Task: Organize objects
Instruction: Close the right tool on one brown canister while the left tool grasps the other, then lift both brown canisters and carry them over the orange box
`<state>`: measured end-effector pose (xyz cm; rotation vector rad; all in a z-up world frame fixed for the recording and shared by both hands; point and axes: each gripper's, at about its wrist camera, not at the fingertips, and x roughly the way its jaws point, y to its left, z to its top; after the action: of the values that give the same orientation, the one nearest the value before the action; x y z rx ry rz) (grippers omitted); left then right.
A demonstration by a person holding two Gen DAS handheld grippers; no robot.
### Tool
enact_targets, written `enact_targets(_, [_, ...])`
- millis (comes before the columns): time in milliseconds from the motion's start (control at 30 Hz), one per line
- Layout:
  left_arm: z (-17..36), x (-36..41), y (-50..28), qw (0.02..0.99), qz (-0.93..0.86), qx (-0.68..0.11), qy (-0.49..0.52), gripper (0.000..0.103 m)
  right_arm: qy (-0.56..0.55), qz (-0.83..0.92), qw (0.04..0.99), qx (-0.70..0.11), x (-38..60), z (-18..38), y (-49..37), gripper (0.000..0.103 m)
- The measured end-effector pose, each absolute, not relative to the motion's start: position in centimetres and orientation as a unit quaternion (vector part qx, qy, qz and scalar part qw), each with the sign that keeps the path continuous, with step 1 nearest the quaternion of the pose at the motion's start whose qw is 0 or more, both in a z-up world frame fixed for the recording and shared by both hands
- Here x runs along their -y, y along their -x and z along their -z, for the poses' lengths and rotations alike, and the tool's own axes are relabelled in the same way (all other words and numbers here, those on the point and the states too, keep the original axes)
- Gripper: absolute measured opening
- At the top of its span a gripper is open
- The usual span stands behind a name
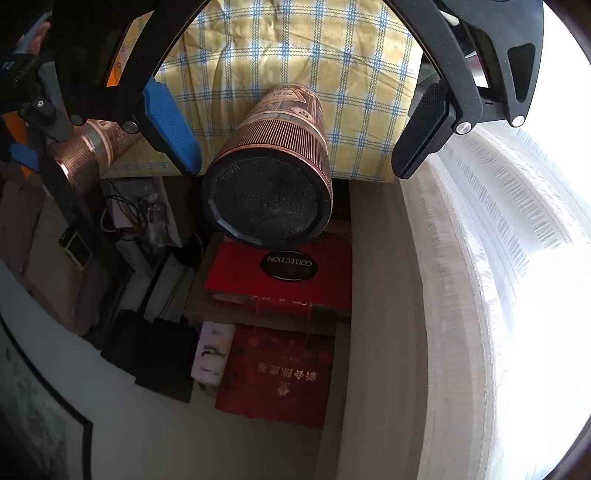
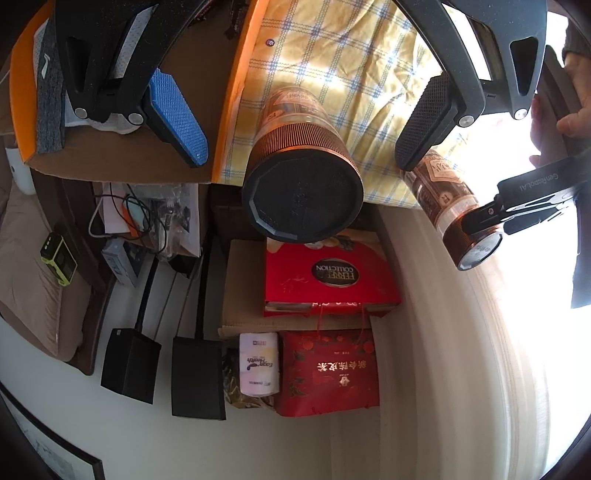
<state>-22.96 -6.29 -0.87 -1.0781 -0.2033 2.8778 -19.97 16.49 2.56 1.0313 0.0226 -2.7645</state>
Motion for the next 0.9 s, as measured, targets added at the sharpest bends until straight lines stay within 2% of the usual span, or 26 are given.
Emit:
enact_targets(133, [1.3, 6.0, 24.0, 0.035, -0.934, 0.068, 0.348, 0.103, -0.351, 0.932, 0.095, 0.000, -16.8, -2.0, 20.8, 0.101])
enact_targets(267, [1.5, 5.6, 24.8, 0.037, -0.936, 0.057, 0.345, 0.102, -0.360, 0.927, 0.106, 0.011, -16.9, -1.8, 21.5, 0.094])
enact_targets(333, [1.6, 5.3, 24.9, 0.035, -0.937, 0.047, 0.344, 0.094, -0.359, 0.927, 0.109, 0.007, -16.7, -1.9, 21.6, 0.090])
enact_targets(400, [1.7, 5.1, 24.8, 0.040, -0.936, 0.039, 0.347, 0.064, -0.360, 0.927, 0.109, 0.000, -16.5, -1.9, 21.7, 0.073])
enact_targets(467, [1.7, 5.0, 24.6, 0.042, -0.936, 0.035, 0.347, 0.062, -0.363, 0.925, 0.108, -0.001, -16.4, -1.9, 21.8, 0.069])
enact_targets(700, [1.0, 5.1, 23.3, 0.055, -0.935, 0.040, 0.349, 0.062, -0.367, 0.923, 0.117, 0.017, -16.6, -2.4, 21.4, 0.068])
enact_targets(900, [-2.3, 4.3, 20.7, 0.077, -0.940, 0.033, 0.331, 0.062, -0.353, 0.927, 0.129, 0.020, -16.7, -4.8, 19.6, 0.068])
